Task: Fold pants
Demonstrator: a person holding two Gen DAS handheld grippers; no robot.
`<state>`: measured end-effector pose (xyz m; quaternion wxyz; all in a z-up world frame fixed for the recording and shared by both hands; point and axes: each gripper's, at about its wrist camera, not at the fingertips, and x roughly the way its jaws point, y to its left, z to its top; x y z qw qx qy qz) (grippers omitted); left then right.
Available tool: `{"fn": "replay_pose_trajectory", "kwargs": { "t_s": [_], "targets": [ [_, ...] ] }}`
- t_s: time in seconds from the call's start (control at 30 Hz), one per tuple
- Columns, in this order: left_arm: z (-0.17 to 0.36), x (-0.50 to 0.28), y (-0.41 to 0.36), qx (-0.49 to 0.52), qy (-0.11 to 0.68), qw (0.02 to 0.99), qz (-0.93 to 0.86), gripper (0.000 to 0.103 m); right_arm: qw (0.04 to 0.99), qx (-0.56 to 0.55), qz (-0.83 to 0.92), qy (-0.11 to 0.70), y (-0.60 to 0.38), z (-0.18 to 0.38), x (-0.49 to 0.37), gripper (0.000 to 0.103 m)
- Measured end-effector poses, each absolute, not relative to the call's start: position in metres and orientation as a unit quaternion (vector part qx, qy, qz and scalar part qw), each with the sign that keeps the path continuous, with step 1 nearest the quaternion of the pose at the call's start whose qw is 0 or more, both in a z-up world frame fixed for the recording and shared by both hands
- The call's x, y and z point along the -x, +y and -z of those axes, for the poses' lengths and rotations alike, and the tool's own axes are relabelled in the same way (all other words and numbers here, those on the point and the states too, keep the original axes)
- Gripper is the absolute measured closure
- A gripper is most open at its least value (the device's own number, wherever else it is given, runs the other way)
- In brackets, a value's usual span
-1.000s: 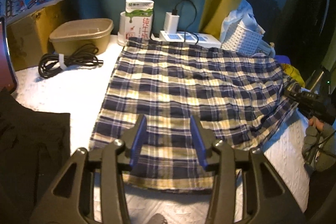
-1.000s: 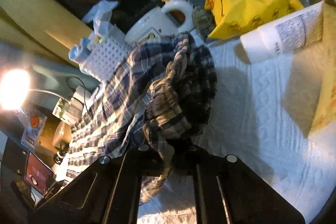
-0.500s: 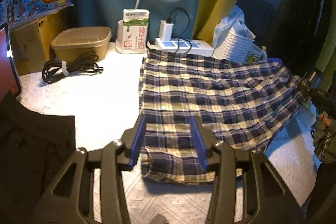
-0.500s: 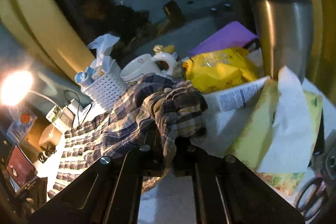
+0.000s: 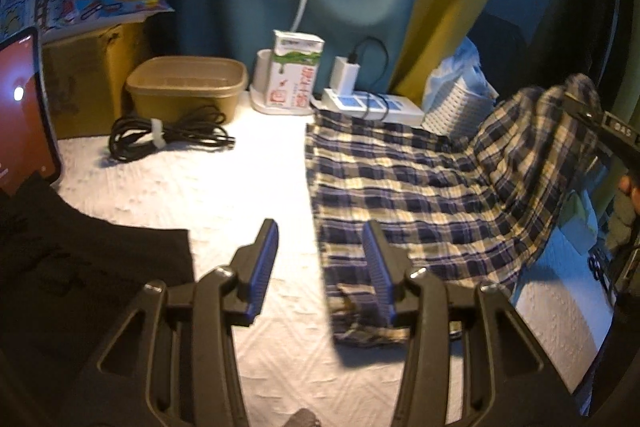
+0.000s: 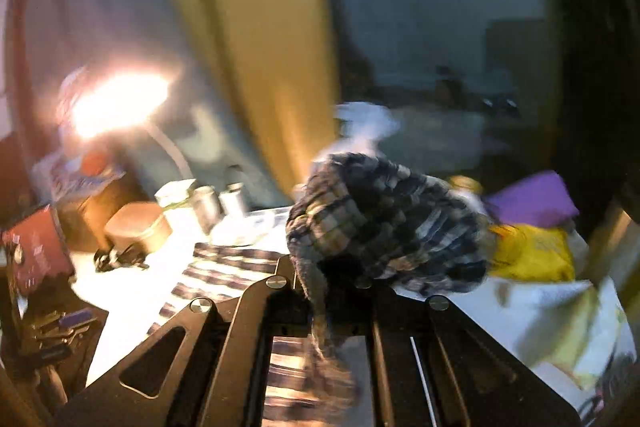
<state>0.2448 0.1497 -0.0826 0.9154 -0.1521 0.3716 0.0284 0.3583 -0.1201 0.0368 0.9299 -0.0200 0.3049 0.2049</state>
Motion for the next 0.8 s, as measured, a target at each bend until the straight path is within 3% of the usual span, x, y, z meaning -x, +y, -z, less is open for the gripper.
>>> {"fn": "replay_pose_trajectory", "kwargs": {
  "t_s": [0.3, 0.4, 0.43, 0.47, 0.8],
  "targets": [
    [0.089, -0.230, 0.182, 0.172, 0.371, 0.912, -0.042, 0.058, 0.833, 0.140, -0.339, 0.414, 0.039, 0.058, -0.342, 0.097],
    [0.094, -0.227, 0.187, 0.179, 0.374, 0.909, -0.047, 0.058, 0.801, 0.157, -0.358, 0.454, 0.060, 0.086, -0.332, 0.075],
    [0.095, -0.227, 0.188, 0.180, 0.375, 0.908, -0.047, 0.058, 0.800, 0.153, -0.363, 0.452, 0.059, 0.086, -0.329, 0.059],
    [0.096, -0.227, 0.189, 0.180, 0.377, 0.908, -0.047, 0.058, 0.800, 0.149, -0.370, 0.449, 0.057, 0.083, -0.327, 0.051],
    [0.079, -0.270, 0.151, 0.138, 0.369, 0.919, 0.027, 0.058, 0.836, 0.105, -0.350, 0.409, -0.019, 0.039, -0.327, 0.049]
  ]
}}
